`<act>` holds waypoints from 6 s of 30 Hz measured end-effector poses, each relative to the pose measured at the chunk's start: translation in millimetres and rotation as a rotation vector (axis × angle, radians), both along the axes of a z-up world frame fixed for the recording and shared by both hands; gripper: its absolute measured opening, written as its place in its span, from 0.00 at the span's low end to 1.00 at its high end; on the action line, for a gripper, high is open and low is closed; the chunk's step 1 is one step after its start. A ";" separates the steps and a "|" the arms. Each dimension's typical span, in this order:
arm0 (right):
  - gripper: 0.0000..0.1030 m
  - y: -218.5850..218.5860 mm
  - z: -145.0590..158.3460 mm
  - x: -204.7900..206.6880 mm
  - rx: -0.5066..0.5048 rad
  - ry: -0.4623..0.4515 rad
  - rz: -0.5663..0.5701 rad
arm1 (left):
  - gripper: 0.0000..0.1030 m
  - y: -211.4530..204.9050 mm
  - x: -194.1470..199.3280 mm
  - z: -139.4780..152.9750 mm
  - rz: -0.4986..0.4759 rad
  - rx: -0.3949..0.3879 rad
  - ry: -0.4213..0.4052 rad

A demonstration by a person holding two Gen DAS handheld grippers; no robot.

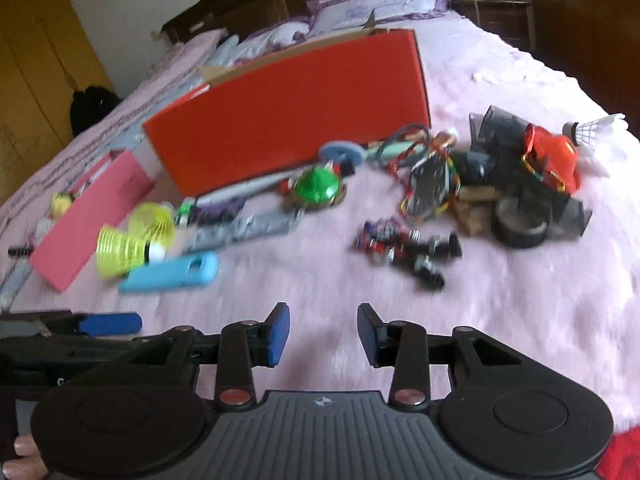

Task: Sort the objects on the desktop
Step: 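Withdraw both open grippers from the red box back toward the toys, then grasp the robot figure with the right gripper while the left grasps the blue rubber handle, then lift the blue handle and robot figure off the blanket with both grippers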

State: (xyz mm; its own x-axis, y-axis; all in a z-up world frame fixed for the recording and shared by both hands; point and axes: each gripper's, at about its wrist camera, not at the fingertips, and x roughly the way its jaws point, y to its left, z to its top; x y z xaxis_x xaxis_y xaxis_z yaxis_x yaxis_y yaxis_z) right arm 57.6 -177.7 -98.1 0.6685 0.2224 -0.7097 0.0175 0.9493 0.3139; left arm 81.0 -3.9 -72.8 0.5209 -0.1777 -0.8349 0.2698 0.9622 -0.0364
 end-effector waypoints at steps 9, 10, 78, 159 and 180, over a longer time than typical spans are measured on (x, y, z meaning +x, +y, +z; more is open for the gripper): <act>0.42 10.4 26.2 -33.7 -0.010 -0.055 0.021 | 0.83 -0.5 -32.0 15.2 0.035 0.049 -0.020; 0.42 10.9 29.5 -37.7 -0.008 -0.064 0.024 | 0.83 -0.4 -36.0 17.9 0.040 0.055 -0.024; 0.10 -16.8 1.2 20.8 -0.101 -0.012 0.125 | 0.87 1.2 6.5 -7.1 0.049 0.129 -0.113; 0.34 -10.5 -18.8 7.5 -0.092 0.055 0.027 | 0.55 -33.9 13.4 -23.9 -0.105 0.066 -0.068; 0.53 -2.0 -28.0 9.1 -0.125 0.039 0.108 | 0.95 -18.8 20.1 -44.2 -0.031 0.089 -0.015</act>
State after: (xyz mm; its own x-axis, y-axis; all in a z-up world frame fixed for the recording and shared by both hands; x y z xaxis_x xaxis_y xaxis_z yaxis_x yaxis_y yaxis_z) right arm 66.7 -179.8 -126.1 0.6167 0.1998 -0.7614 -0.0770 0.9779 0.1943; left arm 101.1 -22.7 -117.0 0.5285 -0.1197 -0.8405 0.2995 0.9526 0.0527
